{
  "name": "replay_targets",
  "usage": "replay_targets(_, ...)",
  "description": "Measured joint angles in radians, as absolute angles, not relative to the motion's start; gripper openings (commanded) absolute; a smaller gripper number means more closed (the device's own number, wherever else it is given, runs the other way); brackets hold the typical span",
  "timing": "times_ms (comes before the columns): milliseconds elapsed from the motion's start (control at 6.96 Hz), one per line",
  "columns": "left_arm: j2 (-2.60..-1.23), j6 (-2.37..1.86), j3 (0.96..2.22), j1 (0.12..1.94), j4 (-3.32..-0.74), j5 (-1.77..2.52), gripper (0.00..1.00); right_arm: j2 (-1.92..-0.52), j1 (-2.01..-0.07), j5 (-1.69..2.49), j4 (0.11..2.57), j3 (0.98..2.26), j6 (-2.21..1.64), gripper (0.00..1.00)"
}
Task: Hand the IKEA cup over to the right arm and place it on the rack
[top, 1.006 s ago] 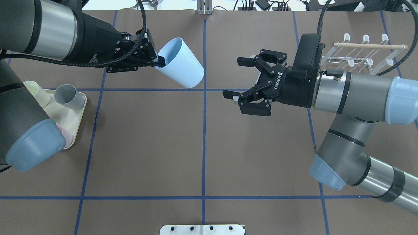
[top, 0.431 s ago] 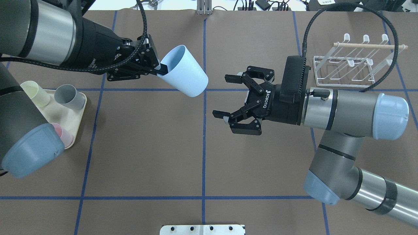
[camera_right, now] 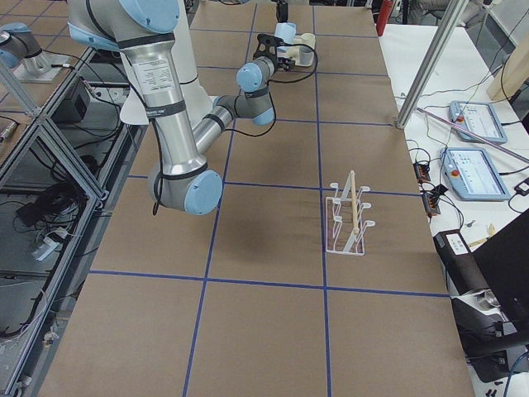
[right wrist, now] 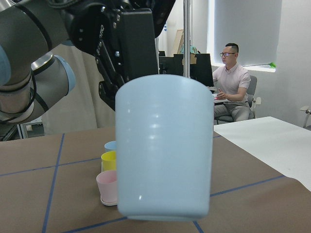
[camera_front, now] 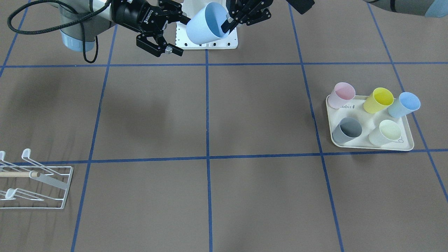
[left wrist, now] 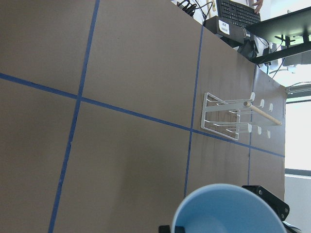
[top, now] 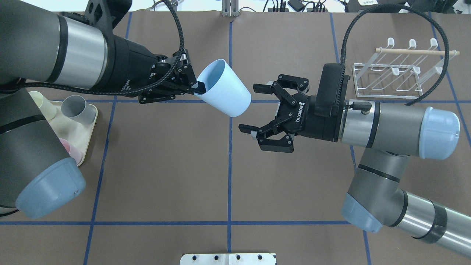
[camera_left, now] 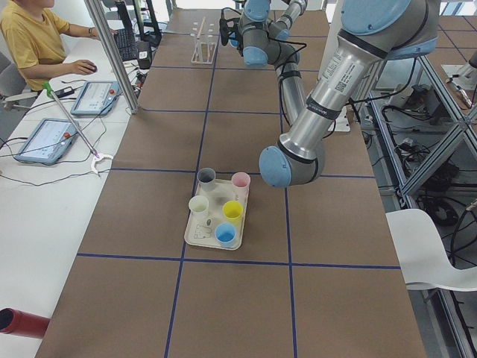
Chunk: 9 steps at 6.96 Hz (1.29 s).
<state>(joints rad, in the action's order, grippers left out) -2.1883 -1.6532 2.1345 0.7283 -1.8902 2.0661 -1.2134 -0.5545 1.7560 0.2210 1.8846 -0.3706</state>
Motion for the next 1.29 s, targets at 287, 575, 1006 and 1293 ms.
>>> replay_targets(287, -2.196, -1.664, 2.129, 0.716, -1.89, 2.057, 0.0, -1.213, -0.55, 1.754, 0.221, 1.887, -0.37, 0.98)
replay_targets(575, -2.197, -1.665, 2.12, 0.712, -1.89, 2.048, 0.0, -1.211, -0.548, 1.753, 0.221, 1.889, -0.37, 0.98)
replay_targets(1006, -2.197, -1.665, 2.116, 0.698, -1.89, 2.043, 0.0, -1.206, -0.548, 1.753, 0.221, 1.89, -0.37, 0.97)
replay_targets(1293, -2.199, -1.665, 2.109, 0.693, -1.89, 2.039, 0.0, -1.206, -0.548, 1.753, 0.221, 1.89, -0.37, 0.95)
